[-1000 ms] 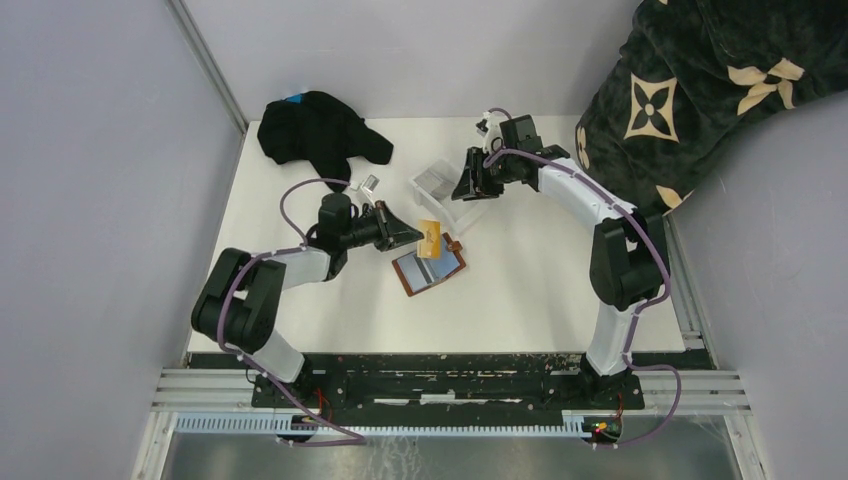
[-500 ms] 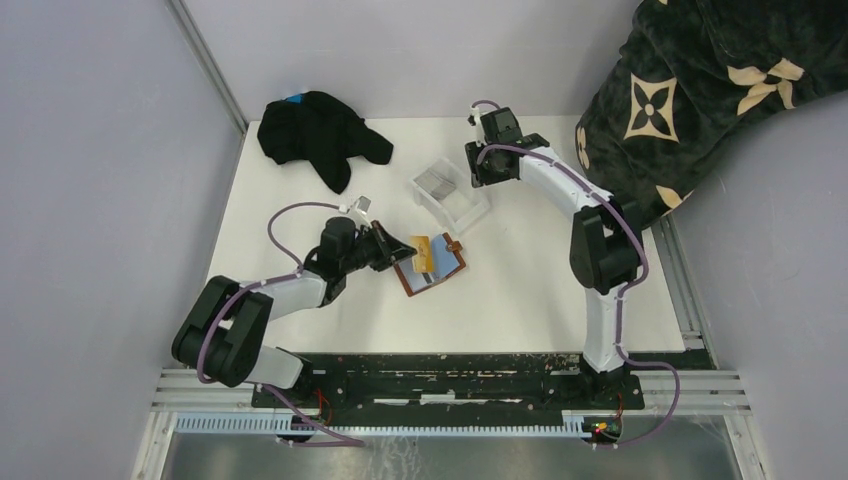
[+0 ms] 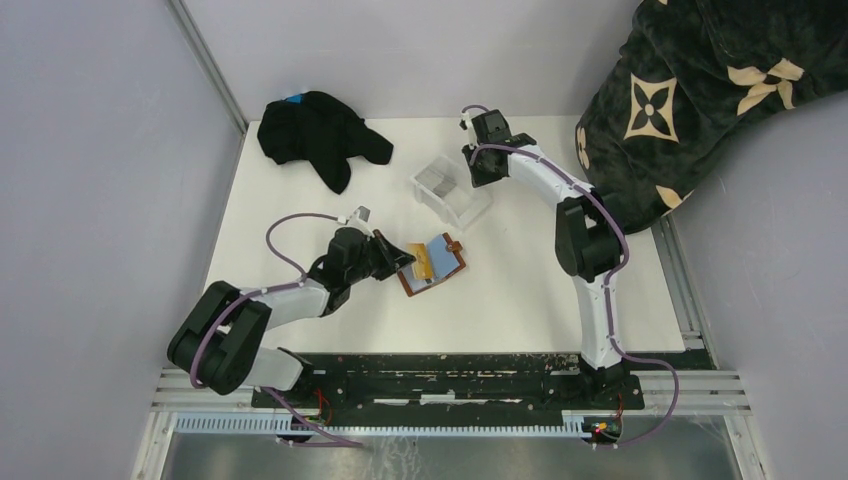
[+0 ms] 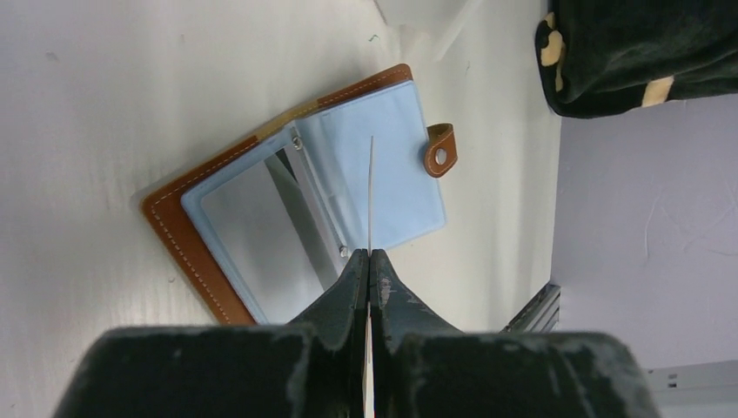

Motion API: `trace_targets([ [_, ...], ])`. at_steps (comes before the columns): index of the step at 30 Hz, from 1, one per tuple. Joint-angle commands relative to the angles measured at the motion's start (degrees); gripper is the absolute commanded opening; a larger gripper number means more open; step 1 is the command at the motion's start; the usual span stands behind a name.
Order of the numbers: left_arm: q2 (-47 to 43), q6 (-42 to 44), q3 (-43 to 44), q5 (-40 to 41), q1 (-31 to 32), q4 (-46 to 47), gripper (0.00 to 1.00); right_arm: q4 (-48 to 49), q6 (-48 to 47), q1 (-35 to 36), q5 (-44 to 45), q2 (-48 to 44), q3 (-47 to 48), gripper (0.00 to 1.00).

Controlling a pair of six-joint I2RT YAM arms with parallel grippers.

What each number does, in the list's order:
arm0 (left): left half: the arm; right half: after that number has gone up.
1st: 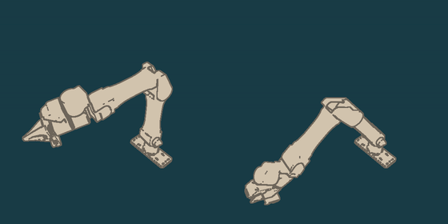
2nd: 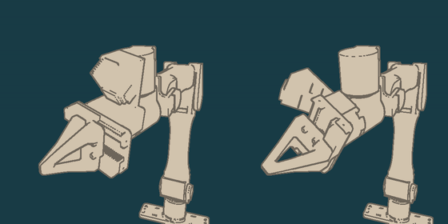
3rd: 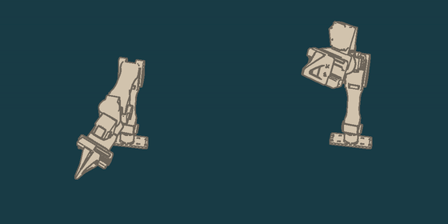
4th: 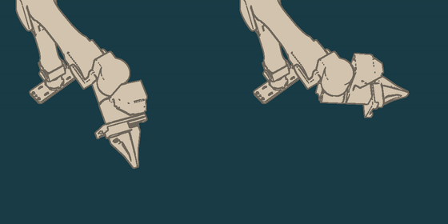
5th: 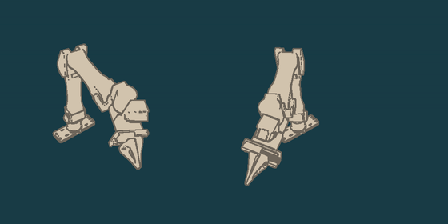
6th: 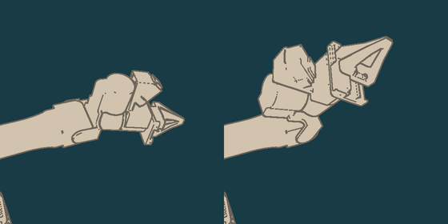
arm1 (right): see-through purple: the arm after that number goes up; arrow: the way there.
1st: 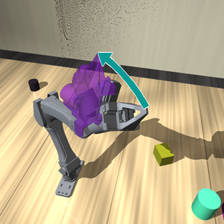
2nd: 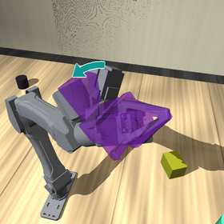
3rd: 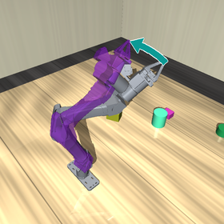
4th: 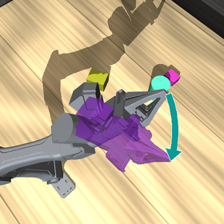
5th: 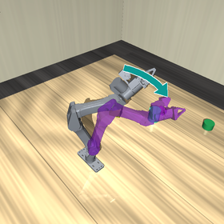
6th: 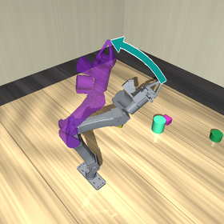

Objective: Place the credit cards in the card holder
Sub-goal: Move the storage box to the center of the board.

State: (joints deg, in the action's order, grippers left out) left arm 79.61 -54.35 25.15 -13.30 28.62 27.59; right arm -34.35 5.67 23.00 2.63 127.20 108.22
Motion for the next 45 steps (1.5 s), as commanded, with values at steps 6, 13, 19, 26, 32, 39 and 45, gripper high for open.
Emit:
trace_targets([
  [6,-2.56,-3.78,-2.24,7.62,0.64,-0.92,0.03,1.91,-1.05,-0.07,1.45,-0.95,-0.17,0.07],
  [13,-1.02,-4.24,-1.72,8.93,0.71,-0.62,0.03,1.39,-1.98,-0.10,3.72,-3.90,-3.86,0.02],
  [19,1.59,-4.40,-0.12,8.87,0.65,0.34,0.03,1.85,-2.39,-0.16,6.22,-10.61,-12.29,0.02],
  [26,4.36,-5.02,1.26,8.08,0.77,1.82,0.03,1.90,-1.73,-0.26,7.37,-18.68,-23.80,0.02],
  [32,5.90,-4.95,2.73,7.16,0.74,2.40,0.03,1.77,0.78,-0.16,7.83,-25.14,-31.70,0.02],
  [39,7.08,-5.49,3.41,6.57,1.25,3.48,0.03,1.36,3.51,0.11,8.06,-29.26,-36.77,0.05],
  [45,8.89,-7.71,2.69,5.85,2.05,6.08,0.03,0.33,5.11,0.51,9.75,-29.05,-36.50,0.23],
])
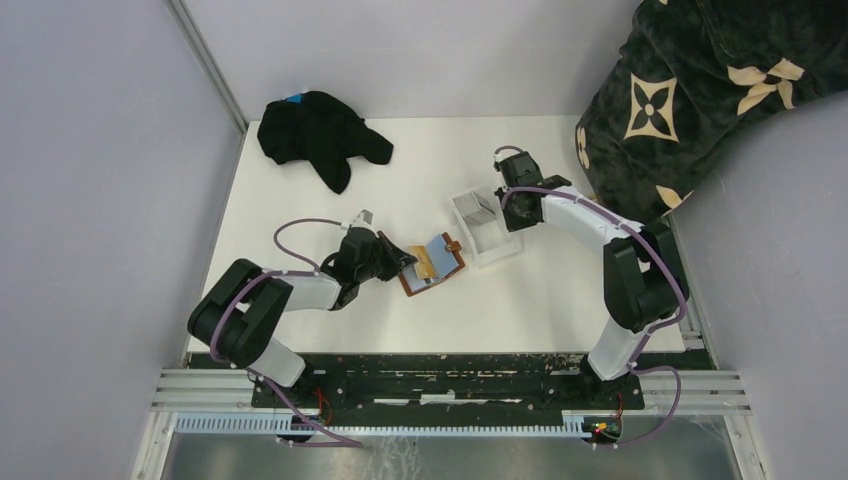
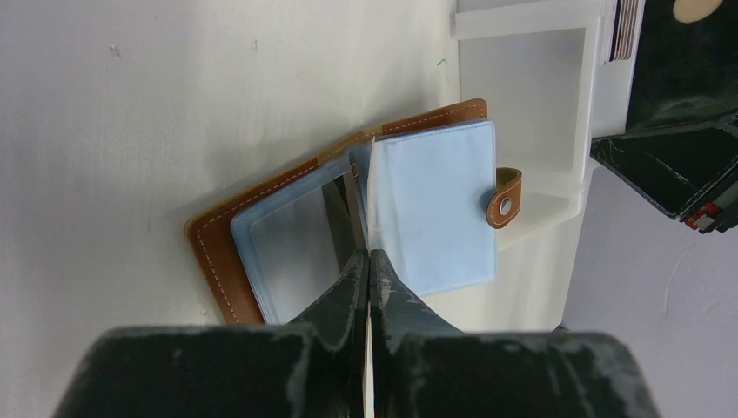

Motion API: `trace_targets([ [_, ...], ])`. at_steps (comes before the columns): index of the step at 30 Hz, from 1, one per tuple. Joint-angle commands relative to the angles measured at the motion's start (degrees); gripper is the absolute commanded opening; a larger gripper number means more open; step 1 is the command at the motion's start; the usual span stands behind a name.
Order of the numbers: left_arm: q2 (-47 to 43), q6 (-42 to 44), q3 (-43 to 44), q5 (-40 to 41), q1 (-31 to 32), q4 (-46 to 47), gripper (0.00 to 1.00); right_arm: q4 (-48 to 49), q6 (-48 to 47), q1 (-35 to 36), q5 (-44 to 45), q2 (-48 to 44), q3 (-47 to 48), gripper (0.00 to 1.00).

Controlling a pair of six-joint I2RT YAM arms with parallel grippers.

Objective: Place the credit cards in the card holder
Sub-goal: Move the storage box to the center of the board, then insert the credit card into the card holder.

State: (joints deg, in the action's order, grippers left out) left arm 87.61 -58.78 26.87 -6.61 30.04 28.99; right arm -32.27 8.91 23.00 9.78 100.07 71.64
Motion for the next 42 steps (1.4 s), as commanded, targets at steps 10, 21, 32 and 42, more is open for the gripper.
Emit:
trace_targets([
  [10,2.43,-5.58,0.46,-0.50,0.72,8.57,0.03,-5.72,0.40,3.31,8.87,-6.11,7.81,0.51],
  [21,5.64,-7.56,-2.39,0.10,0.80,12.79,0.03,-8.45,2.68,17.52,9.46,-4.36,15.42,0.49],
  [32,5.96,-9.17,-4.48,1.02,0.83,14.16,0.03,-4.13,4.68,21.07,2.71,3.97,14.99,0.20],
  [42,4.80,-8.25,-5.19,2.26,0.82,11.43,0.03,-2.25,3.25,21.03,5.86,11.85,16.81,0.16],
])
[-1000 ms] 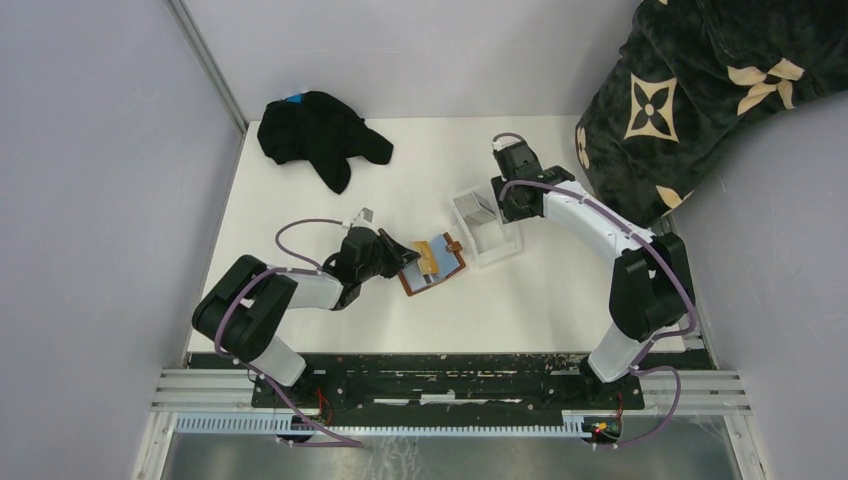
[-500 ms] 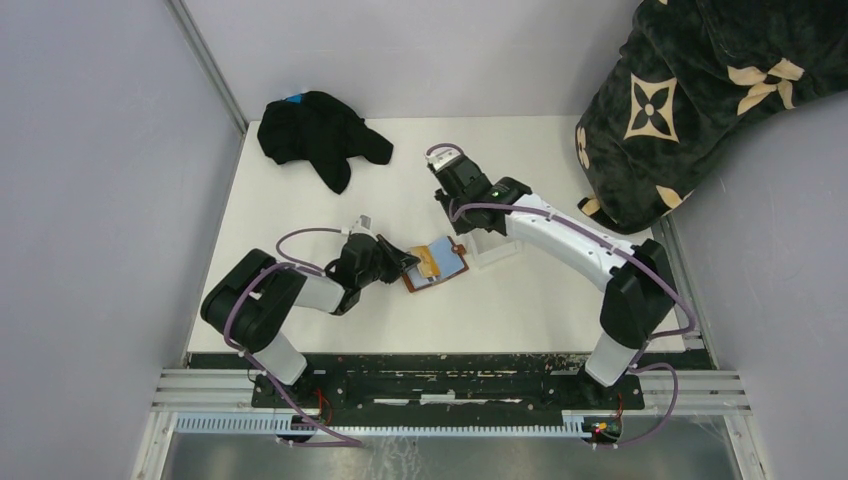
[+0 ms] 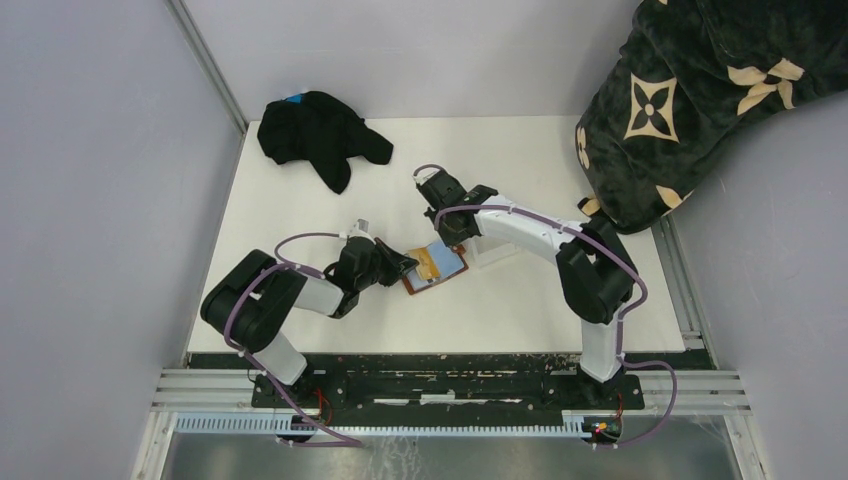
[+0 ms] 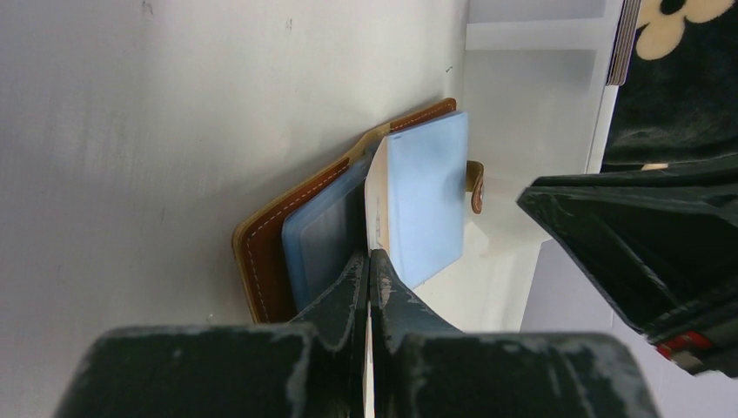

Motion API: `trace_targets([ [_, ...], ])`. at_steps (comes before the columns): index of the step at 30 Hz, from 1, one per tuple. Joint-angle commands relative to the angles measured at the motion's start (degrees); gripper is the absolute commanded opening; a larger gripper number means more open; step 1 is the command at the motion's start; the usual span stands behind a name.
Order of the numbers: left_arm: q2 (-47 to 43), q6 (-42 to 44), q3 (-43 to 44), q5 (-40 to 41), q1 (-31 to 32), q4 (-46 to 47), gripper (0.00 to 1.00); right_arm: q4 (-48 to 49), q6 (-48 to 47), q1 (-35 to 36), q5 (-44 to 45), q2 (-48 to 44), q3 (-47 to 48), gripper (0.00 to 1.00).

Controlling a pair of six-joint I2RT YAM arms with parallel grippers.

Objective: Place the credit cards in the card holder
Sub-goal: Insert the credit card into the card holder.

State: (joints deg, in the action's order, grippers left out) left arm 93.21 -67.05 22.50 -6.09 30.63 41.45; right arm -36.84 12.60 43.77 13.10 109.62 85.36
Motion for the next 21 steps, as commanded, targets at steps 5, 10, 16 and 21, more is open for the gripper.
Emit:
trace_targets([
  [5,-0.80,0.38,-1.31,1.70,0.14,-1.70,0.03,2.21,-1.23,0.10,4.82,5.29,4.24,0.16],
  [10,-1.38,0.75,-1.83,1.52,-0.82,-1.99,0.03,2.38,-1.08,0.00,4.48,7.14,4.46,0.16],
  [16,-1.19,0.68,-1.57,1.46,-1.83,-1.95,0.03,1.99,-1.00,-0.20,3.55,8.06,4.16,0.15],
  [21,0.96,-1.07,-0.93,0.40,-1.86,0.67,0.03,1.75,-0.22,-0.16,2.95,7.78,2.88,0.15],
])
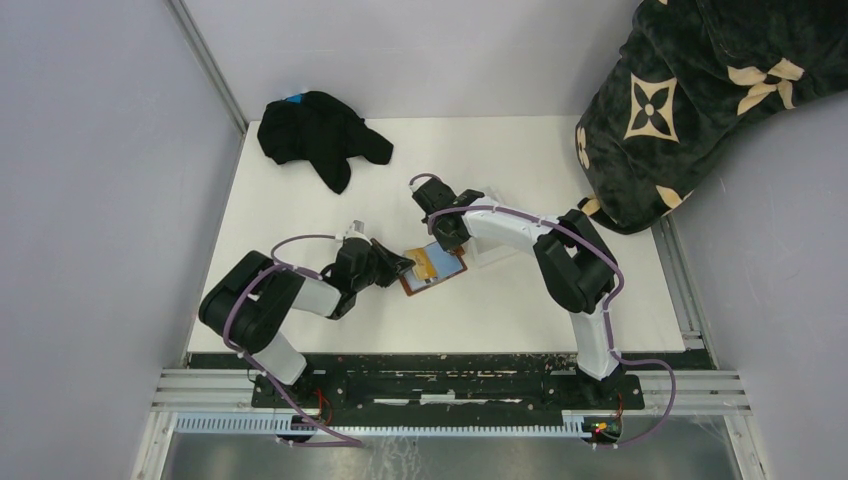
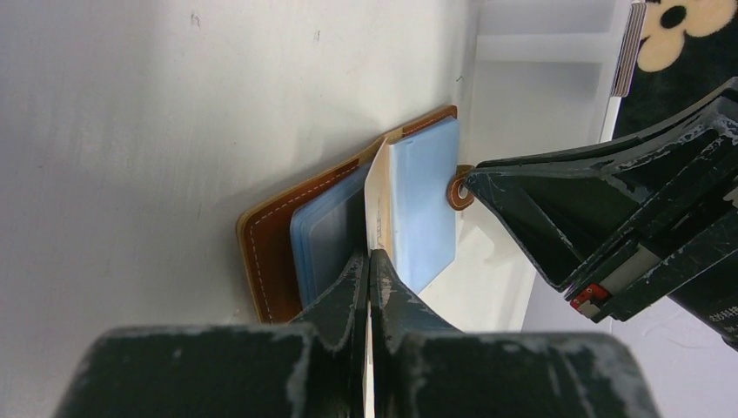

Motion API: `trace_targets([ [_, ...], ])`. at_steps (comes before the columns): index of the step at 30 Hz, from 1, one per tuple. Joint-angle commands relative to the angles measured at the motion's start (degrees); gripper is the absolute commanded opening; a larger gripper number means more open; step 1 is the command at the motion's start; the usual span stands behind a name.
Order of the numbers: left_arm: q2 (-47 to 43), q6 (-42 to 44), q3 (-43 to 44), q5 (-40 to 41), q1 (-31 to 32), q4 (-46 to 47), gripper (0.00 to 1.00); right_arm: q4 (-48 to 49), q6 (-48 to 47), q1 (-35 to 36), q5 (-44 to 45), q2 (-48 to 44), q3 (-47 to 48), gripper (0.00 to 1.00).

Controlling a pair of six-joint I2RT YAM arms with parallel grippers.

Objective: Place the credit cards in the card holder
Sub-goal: Insert the credit card into the card holder.

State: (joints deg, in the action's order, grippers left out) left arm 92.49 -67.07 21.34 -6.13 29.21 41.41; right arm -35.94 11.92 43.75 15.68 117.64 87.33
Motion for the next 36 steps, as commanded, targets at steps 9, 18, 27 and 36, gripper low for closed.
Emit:
trace_targets([
  [9,4.97,-5.26,-0.82,-2.80,-0.51,9.68,0.03,0.80,1.61,-0.15,-0.35,-0.67,-1.80,0.15],
  [18,1.94,-5.19,-1.84,-6.00,-0.47,9.97,0.03,0.56,1.39,-0.20,0.82,-1.03,-2.78,0.15],
  [27,-0.34,-5.82,-1.42,-5.82,-0.47,8.60,0.03,-0.79,0.47,-0.32,1.82,-1.74,-0.34,0.15],
  [36,3.43,-7.36,-1.49,-4.53,0.31,12.50,0.03,-0.58,0.82,-0.31,1.19,-1.82,-0.97,0.15],
])
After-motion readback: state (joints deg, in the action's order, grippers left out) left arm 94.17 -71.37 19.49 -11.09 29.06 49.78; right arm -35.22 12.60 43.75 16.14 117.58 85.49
